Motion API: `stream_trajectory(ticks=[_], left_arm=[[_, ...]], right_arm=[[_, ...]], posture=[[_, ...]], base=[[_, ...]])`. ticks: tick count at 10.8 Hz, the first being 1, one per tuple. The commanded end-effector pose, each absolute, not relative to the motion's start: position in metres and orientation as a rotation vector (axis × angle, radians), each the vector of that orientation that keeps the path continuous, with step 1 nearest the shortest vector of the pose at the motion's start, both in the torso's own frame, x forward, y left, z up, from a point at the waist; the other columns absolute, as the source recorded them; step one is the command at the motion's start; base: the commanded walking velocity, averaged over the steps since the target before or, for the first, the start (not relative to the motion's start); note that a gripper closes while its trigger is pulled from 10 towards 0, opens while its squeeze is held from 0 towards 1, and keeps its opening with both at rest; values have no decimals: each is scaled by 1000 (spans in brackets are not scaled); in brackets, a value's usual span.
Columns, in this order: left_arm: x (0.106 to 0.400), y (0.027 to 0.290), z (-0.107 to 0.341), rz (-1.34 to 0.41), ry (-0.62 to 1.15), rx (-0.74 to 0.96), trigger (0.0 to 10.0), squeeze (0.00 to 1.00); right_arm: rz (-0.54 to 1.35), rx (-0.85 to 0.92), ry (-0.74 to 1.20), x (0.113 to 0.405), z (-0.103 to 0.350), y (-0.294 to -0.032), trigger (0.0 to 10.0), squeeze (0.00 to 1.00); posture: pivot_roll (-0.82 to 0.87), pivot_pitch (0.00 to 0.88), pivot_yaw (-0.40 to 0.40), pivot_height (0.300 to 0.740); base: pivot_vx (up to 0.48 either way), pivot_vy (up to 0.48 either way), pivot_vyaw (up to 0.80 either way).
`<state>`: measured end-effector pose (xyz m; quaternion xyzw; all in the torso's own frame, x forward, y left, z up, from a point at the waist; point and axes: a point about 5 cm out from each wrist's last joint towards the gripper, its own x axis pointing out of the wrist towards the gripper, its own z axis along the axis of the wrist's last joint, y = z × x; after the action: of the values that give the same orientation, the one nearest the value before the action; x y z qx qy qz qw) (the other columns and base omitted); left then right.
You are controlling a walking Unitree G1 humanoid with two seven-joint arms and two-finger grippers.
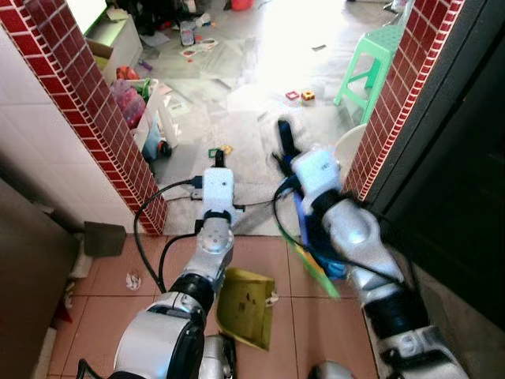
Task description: Sweep floor
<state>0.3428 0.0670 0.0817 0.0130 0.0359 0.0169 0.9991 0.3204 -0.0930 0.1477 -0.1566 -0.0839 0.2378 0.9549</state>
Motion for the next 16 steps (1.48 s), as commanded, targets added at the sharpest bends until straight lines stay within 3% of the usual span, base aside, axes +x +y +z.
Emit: stream_trajectory(ticks=[1, 3, 4, 6, 7, 8, 9, 11, 13, 16], left_arm=[[337, 64, 68, 39, 161, 1, 10000, 0], [336, 68, 64, 66, 181, -12, 10000, 0], [337, 68, 65, 69, 182, -20, 10000, 0], [336, 68, 65, 77, 189, -36, 10000, 0], [336, 69, 63, 83, 198, -41, 10000, 0], [337, 70, 64, 82, 201, -52, 10000, 0], [340, 72, 69, 58, 185, -76, 10000, 0], [345, 79, 75, -19, 160, -183, 10000, 0], [346, 90, 77, -23, 139, -189, 10000, 0], [342, 101, 78, -90, 111, -195, 10000, 0]], right_arm=[[490, -273, -117, 320, 144, -90, 10000, 0], [482, 25, -51, 323, 154, -78, 10000, 0], [464, 79, -77, 325, 161, -79, 10000, 0], [453, 377, -206, 332, 202, -90, 10000, 0], [466, 369, -237, 333, 209, -92, 10000, 0], [483, 277, -308, 334, 219, -96, 10000, 0], [460, 76, -409, 335, 231, -102, 10000, 0], [369, -37, -490, 338, 240, -120, 10000, 0], [294, -98, -487, 343, 235, -135, 10000, 0], [308, -157, -405, 333, 206, -136, 10000, 0]], posture=[[-131, 59, 113, 740], [-132, 58, 110, 740], [-133, 58, 108, 740], [-135, 51, 99, 740], [-137, 49, 97, 740], [-137, 46, 96, 740], [-139, 41, 97, 740], [-133, 36, 95, 740], [-127, 33, 89, 740], [-121, 33, 82, 740]], base=[[0, 0, 0], [0, 0, 0], [0, 0, 0], [0, 0, 0], [0, 0, 0], [0, 0, 0], [0, 0, 0], [0, 0, 0], [0, 0, 0], [0, 0, 0]])
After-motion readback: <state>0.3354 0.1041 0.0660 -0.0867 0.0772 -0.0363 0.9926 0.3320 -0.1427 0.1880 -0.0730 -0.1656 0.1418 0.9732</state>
